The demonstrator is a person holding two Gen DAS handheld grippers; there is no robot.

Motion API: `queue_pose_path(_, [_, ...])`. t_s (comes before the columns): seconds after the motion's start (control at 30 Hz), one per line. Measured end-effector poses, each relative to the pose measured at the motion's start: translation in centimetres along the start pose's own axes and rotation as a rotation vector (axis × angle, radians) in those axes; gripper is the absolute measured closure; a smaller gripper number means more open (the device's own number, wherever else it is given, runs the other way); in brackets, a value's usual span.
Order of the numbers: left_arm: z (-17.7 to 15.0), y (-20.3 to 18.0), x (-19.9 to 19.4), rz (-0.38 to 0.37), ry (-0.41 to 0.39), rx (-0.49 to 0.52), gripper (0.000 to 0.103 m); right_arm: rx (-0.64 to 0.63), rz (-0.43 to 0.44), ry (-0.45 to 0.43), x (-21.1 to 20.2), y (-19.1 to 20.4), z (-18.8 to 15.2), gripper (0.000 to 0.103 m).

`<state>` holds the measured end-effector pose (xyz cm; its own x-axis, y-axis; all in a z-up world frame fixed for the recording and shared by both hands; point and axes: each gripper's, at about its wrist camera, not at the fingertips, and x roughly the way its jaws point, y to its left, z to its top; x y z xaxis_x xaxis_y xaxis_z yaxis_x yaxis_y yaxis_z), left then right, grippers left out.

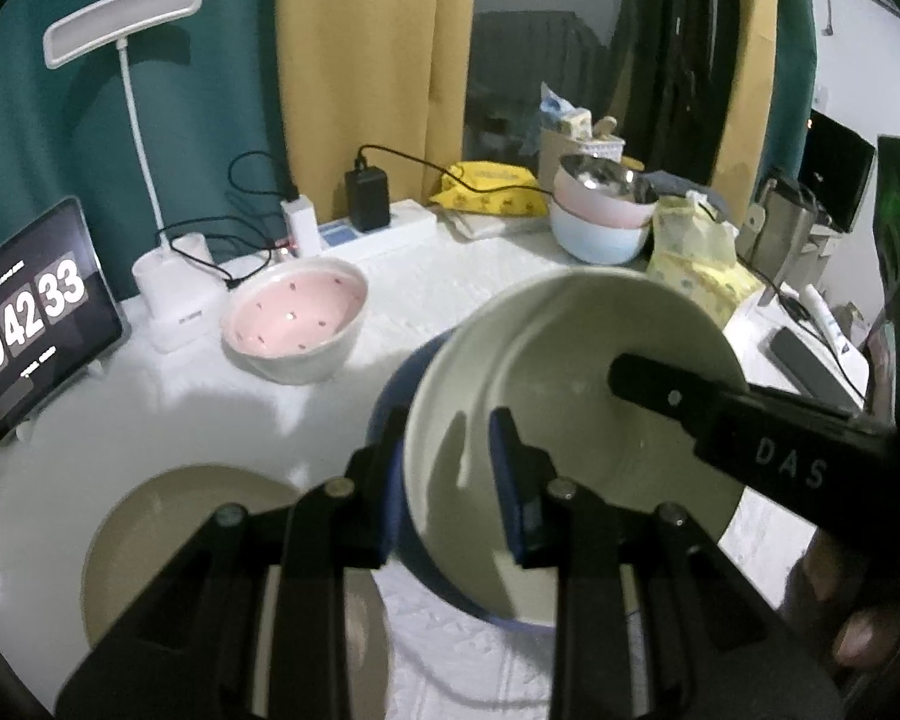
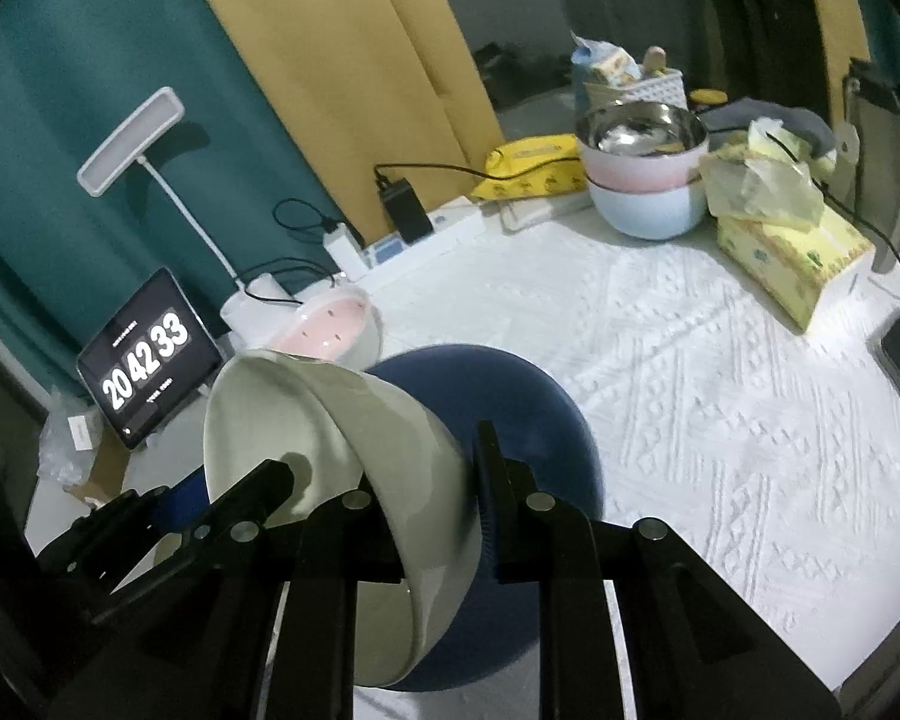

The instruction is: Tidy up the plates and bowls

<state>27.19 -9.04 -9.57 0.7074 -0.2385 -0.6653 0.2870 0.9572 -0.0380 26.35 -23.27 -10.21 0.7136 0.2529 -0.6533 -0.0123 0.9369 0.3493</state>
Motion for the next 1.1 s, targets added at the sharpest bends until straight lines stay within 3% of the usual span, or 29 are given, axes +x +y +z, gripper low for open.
queue_pose_path(0.5, [-1.2,-1.2,2.7,0.018,0.079,0.040,0.076,0.009,-0.033,0.083,2.0,-1.9,-0.7,0.084])
queue_pose_path(1.1, [-1.2,-1.2,2.7,0.034,0.069,0.054,0.074,-0.084,-0.075,0.080,3.2,-0.7,-0.2,0.080])
